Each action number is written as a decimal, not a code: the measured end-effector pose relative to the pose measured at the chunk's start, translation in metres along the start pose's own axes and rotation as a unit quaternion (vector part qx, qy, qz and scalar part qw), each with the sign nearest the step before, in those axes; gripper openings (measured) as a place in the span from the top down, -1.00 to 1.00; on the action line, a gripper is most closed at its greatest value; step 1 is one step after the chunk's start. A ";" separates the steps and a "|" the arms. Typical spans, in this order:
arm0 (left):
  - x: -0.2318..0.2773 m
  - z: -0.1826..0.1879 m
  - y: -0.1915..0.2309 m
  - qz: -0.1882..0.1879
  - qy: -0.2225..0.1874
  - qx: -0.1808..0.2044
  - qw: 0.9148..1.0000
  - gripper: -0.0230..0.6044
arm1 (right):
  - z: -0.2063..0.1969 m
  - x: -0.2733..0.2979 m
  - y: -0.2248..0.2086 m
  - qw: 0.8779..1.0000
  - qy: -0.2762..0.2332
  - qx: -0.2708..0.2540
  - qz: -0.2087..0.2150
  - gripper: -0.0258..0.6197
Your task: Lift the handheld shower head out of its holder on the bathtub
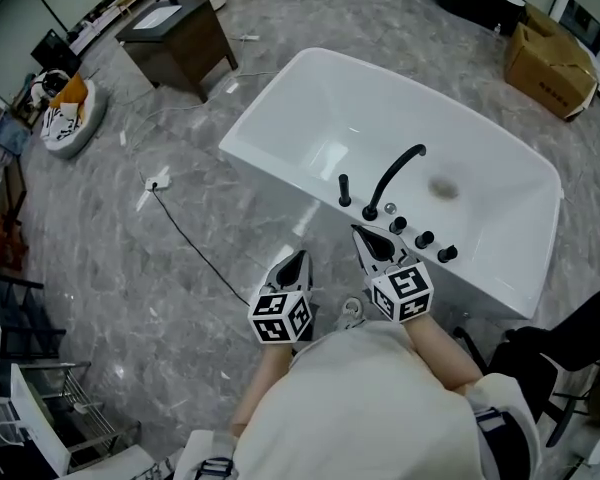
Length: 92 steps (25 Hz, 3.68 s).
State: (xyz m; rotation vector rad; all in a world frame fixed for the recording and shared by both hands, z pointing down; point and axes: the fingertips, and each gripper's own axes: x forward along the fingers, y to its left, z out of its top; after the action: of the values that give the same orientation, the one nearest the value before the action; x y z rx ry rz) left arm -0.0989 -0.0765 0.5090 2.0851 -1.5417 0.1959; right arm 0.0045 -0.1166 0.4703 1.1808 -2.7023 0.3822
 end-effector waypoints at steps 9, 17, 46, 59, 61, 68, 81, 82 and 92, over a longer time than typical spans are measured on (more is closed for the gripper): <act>0.030 0.005 0.021 0.018 0.010 -0.007 1.000 0.86 | -0.014 0.038 -0.027 1.000 0.016 -0.008 -0.004 0.86; 0.046 -0.003 0.021 0.017 0.036 -0.010 0.999 0.86 | -0.040 0.056 -0.053 0.999 0.040 0.010 -0.023 0.86; 0.155 0.022 0.063 -0.060 0.105 0.011 0.993 0.86 | -0.155 0.181 -0.123 0.975 0.174 0.058 -0.125 0.42; 0.174 0.010 0.088 -0.066 0.137 0.006 0.988 0.86 | -0.211 0.228 -0.144 0.955 0.241 0.063 -0.159 0.31; 0.175 0.008 0.090 -0.067 0.142 0.006 0.988 0.86 | -0.215 0.233 -0.147 0.953 0.249 0.061 -0.163 0.31; 0.176 0.008 0.106 -0.060 0.149 0.002 0.987 0.86 | -0.225 0.244 -0.161 0.940 0.279 0.053 -0.189 0.31; 0.175 0.008 0.106 -0.068 0.150 0.009 0.986 0.86 | -0.222 0.243 -0.152 0.938 0.303 -0.009 -0.167 0.48; 0.174 0.008 0.106 -0.069 0.149 0.009 0.986 0.86 | -0.220 0.242 -0.151 0.939 0.300 -0.011 -0.166 0.48; 0.160 0.006 0.094 -0.073 0.138 0.012 0.988 0.86 | -0.187 0.232 -0.141 0.954 0.257 -0.021 -0.153 0.48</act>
State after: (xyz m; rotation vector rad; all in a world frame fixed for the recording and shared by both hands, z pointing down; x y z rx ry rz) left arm -0.1332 -0.2342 0.6015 2.0774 -1.2242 0.4316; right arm -0.0382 -0.3140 0.7308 1.2527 -2.0398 0.4987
